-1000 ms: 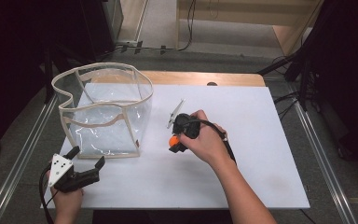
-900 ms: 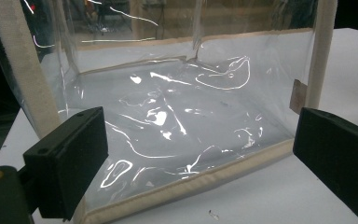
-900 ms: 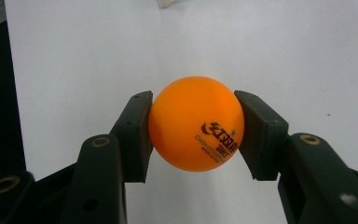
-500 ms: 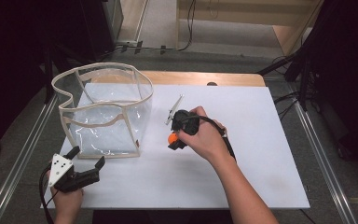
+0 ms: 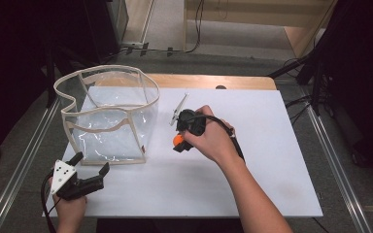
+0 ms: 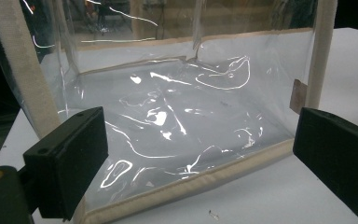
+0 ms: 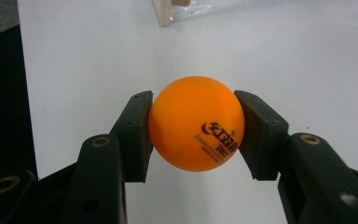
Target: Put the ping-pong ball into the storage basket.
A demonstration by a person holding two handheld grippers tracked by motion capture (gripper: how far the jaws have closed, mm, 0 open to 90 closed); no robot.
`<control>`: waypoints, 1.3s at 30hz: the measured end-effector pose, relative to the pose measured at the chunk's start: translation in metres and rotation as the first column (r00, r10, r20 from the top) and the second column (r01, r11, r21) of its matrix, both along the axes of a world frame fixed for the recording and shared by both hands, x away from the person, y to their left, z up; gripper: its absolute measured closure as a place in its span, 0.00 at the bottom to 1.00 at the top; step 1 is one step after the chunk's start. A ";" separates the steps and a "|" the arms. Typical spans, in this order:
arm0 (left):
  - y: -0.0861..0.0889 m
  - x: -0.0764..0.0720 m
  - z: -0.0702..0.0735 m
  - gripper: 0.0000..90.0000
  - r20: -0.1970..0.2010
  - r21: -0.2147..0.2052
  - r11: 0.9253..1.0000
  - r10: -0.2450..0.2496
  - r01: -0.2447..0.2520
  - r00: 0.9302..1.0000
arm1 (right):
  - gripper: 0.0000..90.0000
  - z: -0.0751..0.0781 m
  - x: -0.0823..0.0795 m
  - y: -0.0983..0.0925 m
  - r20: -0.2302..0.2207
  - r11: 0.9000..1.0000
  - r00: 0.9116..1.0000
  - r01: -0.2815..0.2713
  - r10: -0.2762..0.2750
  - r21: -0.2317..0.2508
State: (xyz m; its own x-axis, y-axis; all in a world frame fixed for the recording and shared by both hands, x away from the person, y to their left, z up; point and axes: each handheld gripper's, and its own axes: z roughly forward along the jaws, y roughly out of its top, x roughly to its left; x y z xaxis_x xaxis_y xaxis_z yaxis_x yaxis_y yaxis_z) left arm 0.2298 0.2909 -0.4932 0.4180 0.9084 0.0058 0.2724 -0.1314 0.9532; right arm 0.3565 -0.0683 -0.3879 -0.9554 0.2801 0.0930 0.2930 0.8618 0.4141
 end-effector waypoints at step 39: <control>0.000 0.000 0.000 0.04 0.000 0.000 1.000 -0.004 0.004 1.000 | 0.53 0.029 0.013 0.003 -0.005 0.999 1.000 -0.015 0.015 0.031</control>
